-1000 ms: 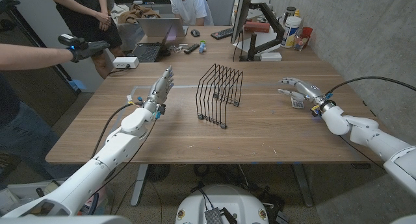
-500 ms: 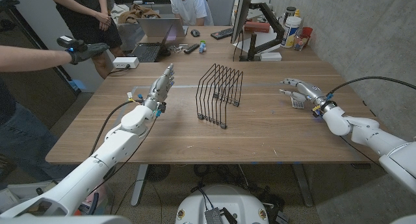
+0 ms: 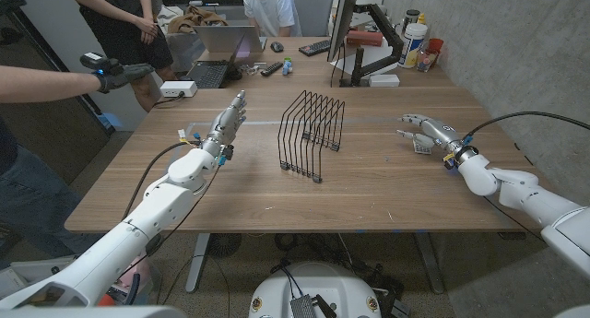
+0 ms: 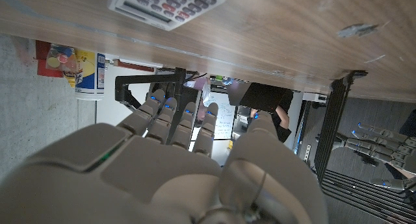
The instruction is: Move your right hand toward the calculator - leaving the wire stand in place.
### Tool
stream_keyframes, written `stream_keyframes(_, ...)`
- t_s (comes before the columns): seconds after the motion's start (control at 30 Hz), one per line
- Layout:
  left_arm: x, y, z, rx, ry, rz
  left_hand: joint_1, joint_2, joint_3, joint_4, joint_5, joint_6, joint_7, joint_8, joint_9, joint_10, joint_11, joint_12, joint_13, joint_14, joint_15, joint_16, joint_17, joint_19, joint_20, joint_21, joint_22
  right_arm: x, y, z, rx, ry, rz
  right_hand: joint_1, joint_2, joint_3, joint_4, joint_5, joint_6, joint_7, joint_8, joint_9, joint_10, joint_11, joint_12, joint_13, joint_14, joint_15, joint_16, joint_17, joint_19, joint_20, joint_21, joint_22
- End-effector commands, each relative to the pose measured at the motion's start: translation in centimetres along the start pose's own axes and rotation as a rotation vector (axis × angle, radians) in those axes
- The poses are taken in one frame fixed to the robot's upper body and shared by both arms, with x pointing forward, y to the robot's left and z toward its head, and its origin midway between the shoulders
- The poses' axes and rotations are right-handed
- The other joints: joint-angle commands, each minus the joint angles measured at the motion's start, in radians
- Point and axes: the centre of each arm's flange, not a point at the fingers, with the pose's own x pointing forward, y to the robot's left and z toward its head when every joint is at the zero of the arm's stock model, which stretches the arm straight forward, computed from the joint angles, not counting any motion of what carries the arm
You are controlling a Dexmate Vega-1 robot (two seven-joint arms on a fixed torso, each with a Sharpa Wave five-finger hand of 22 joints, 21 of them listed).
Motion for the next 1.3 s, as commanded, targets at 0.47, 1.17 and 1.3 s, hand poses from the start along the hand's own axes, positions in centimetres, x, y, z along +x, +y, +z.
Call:
stream_keyframes(0.47, -0.8, 0.9, -0.2, 0.009, 0.014, -0.032, 0.002, 0.008, -0.006, 0.001, -0.004, 0.006, 0.002, 0.001, 0.003, -0.003, 0.004, 0.005, 0.003, -0.008, 0.002, 0.008, 0.004, -0.008, -0.004, 0.009, 0.002, -1.2, -0.2, 0.7, -0.013, 0.013, -0.022, 0.003, -0.012, -0.002, -0.005, 0.005, 0.010, -0.007, -0.004, 0.001, 0.014, 0.003, 0.004, 0.005, 0.008, -0.003, 0.008, 0.005, 0.005, -0.001, 0.004, 0.003)
stream_keyframes(1.17, 0.2, 0.4, -1.5, -0.006, 0.004, -0.042, 0.003, 0.009, -0.008, 0.000, -0.005, 0.008, 0.002, 0.001, 0.003, -0.004, 0.002, 0.004, 0.003, -0.009, 0.000, 0.008, 0.005, -0.010, -0.002, 0.009, 0.002, -0.5, 1.3, 1.3, -0.014, -0.006, 0.022, 0.002, -0.012, -0.003, -0.004, 0.006, 0.011, -0.008, -0.006, 0.002, 0.015, 0.000, 0.004, 0.005, 0.014, -0.003, 0.009, 0.006, 0.006, 0.000, 0.004, 0.003)
stream_keyframes(1.3, 0.0, 0.4, -1.4, -0.001, 0.006, -0.043, 0.003, 0.009, -0.008, 0.000, -0.005, 0.010, 0.002, 0.001, 0.003, -0.004, 0.001, 0.005, 0.003, -0.009, 0.001, 0.008, 0.005, -0.011, -0.002, 0.009, 0.002, -0.3, 1.3, 1.7, -0.012, -0.016, 0.020, 0.002, -0.012, -0.003, -0.004, 0.006, 0.010, -0.008, -0.006, 0.002, 0.015, 0.000, 0.004, 0.005, 0.015, -0.005, 0.009, 0.006, 0.006, 0.000, 0.004, 0.003)
